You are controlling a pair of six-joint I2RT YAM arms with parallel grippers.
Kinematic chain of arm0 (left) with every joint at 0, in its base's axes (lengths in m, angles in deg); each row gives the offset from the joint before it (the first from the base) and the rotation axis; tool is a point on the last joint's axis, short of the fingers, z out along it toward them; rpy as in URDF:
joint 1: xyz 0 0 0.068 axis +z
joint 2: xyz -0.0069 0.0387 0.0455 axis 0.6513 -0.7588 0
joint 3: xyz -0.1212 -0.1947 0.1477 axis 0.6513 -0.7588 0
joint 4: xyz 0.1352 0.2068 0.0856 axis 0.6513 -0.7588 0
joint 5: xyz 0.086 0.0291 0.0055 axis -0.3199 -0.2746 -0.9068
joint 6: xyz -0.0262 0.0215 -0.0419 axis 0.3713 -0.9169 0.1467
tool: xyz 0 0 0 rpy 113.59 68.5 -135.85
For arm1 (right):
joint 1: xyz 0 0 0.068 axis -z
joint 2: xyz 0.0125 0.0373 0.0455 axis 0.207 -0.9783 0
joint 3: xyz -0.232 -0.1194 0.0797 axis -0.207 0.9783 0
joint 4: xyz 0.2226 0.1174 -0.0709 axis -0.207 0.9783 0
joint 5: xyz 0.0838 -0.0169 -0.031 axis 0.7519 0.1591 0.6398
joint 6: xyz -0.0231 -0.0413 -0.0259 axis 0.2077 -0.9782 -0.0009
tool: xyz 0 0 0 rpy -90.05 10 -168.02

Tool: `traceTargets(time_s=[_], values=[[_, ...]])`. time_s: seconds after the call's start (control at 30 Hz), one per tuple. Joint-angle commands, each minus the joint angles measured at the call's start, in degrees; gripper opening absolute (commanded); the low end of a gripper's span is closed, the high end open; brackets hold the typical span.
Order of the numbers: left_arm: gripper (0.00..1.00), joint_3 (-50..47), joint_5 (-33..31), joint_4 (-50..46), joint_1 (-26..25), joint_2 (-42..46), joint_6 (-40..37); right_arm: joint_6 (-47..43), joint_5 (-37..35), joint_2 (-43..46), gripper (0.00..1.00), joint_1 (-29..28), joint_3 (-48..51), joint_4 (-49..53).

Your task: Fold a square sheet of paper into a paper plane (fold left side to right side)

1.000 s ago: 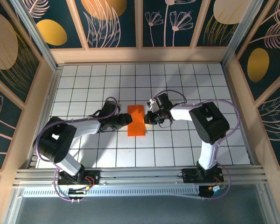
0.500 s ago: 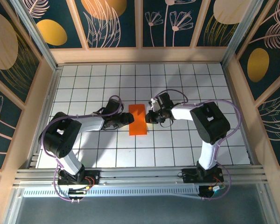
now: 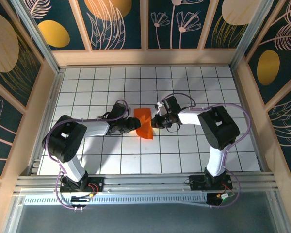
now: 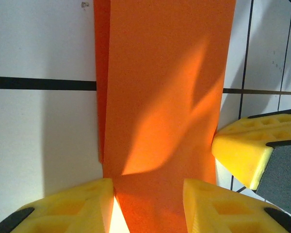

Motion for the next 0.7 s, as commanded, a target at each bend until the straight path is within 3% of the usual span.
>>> traceTargets(time_s=[0.0, 0.33, 0.67], values=[[0.42, -0.1, 0.9, 1.5, -0.3, -1.2, 1.0, -1.3, -4.3, -0.6, 0.00, 0.8, 0.6, 4.0], [0.44, -2.7, -1.6, 2.1, -0.3, 3.1, 5.8, -1.4, -4.6, -0.6, 0.00, 0.9, 0.4, 4.1], [0.38, -7.8, -0.3, 6.4, -0.7, 5.3, 11.5, -1.4, -4.5, -1.0, 0.00, 0.9, -0.1, 3.9]])
